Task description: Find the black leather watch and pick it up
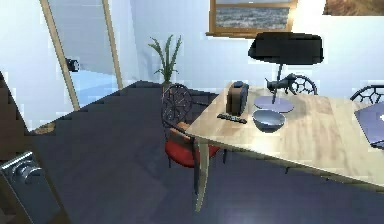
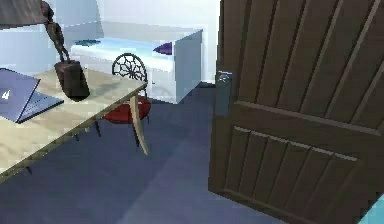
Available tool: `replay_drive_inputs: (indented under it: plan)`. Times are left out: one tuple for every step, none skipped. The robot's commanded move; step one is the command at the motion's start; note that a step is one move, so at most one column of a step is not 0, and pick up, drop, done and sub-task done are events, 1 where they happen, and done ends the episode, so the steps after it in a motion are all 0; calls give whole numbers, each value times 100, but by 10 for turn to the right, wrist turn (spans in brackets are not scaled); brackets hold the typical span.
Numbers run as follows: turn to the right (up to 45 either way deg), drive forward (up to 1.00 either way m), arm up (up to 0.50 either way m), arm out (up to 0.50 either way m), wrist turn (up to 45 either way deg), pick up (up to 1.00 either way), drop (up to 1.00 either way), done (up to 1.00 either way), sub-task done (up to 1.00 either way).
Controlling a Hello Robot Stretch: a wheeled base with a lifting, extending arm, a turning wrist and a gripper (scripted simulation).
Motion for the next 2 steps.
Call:
replay_drive_inputs:
  plan:
    - [60, 0, 0, 0, 0, 0, 0, 0, 0]
    - [0, 40, 0, 0, 0, 0, 0, 0, 0]
